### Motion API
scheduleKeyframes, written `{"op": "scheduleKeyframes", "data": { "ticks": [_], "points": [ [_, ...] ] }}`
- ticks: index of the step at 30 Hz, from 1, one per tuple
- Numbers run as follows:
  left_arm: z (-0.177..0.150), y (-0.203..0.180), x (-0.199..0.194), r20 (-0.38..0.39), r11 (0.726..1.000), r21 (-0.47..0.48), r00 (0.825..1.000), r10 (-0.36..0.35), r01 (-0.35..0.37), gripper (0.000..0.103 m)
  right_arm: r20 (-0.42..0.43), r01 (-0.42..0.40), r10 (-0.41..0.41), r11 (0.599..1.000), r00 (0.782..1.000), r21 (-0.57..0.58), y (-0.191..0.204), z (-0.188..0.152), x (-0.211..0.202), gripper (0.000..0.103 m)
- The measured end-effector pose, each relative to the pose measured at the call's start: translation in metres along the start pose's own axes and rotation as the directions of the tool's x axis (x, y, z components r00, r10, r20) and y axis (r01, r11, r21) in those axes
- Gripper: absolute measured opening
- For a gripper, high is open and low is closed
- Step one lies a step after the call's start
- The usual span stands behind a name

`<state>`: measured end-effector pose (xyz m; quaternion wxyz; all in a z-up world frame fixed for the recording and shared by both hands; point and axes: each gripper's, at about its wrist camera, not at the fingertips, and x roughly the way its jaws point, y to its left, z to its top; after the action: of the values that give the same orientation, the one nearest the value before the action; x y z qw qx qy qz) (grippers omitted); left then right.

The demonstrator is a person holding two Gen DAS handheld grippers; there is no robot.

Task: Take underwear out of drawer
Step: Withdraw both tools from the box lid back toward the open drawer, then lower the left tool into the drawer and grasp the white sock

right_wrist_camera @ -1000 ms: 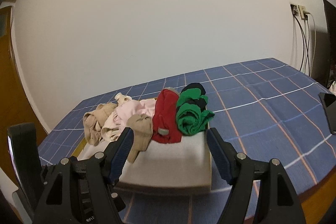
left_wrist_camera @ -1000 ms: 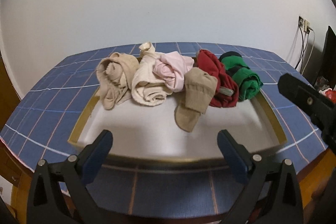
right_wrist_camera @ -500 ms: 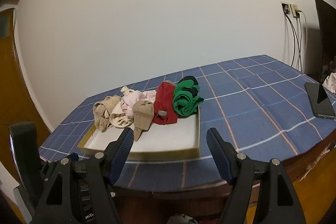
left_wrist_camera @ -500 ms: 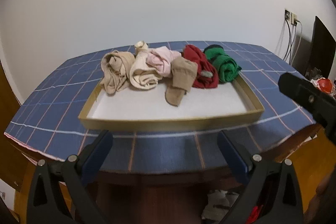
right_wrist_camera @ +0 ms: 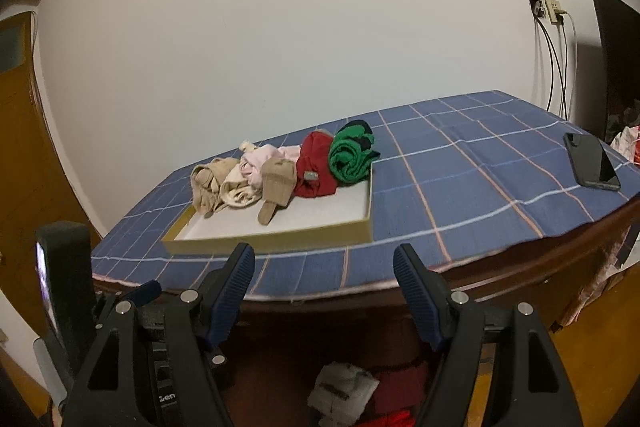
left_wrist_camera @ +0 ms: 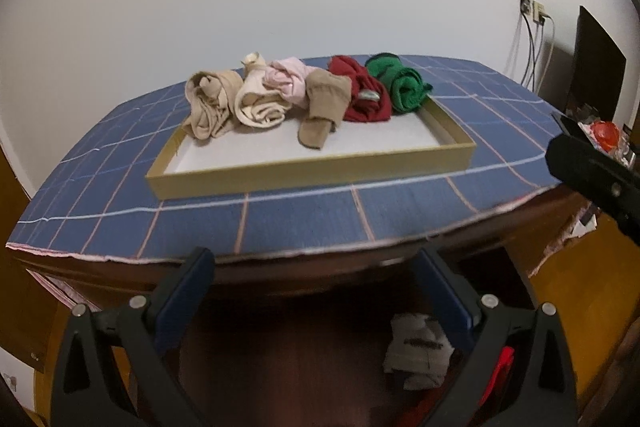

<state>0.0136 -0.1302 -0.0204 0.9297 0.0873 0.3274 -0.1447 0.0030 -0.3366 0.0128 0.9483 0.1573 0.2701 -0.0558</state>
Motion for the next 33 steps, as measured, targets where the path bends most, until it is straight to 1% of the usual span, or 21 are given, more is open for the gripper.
{"op": "scheduleKeyframes", "data": {
  "ticks": [10,17,21,24,29,33],
  "points": [
    [-0.017,-0.001,-0.008,-0.018,1.0,0.017,1.0,-0.011,0.012,0.101,-0.05,-0.028,0.027,0.999,0.998,-0.019,-0.004,-0.023,-0.027,0.074],
    [-0.028,-0.003,-0.011,-0.032,1.0,0.028,0.999,-0.01,0.011,0.101,-0.061,0.022,-0.024,0.999,0.998,-0.031,-0.024,-0.043,-0.057,0.074],
    [-0.033,-0.008,-0.013,-0.038,0.999,0.045,0.999,-0.009,0.01,0.101,-0.058,0.044,-0.044,0.999,0.997,0.005,-0.041,-0.053,-0.068,0.074],
    [-0.038,-0.013,-0.012,-0.047,0.998,0.065,0.999,-0.001,0.004,0.101,-0.06,0.042,-0.041,0.999,0.997,0.025,-0.047,-0.06,-0.071,0.074],
    [-0.044,-0.018,-0.01,-0.069,0.996,0.094,0.998,0.004,0.003,0.101,-0.071,0.039,-0.039,0.999,0.997,0.0,-0.046,-0.071,-0.071,0.074],
    [-0.049,-0.022,-0.004,-0.094,0.992,0.128,0.996,0.009,0.003,0.101,-0.086,0.024,-0.023,1.0,0.996,0.012,-0.047,-0.074,-0.066,0.074]
  ]
}}
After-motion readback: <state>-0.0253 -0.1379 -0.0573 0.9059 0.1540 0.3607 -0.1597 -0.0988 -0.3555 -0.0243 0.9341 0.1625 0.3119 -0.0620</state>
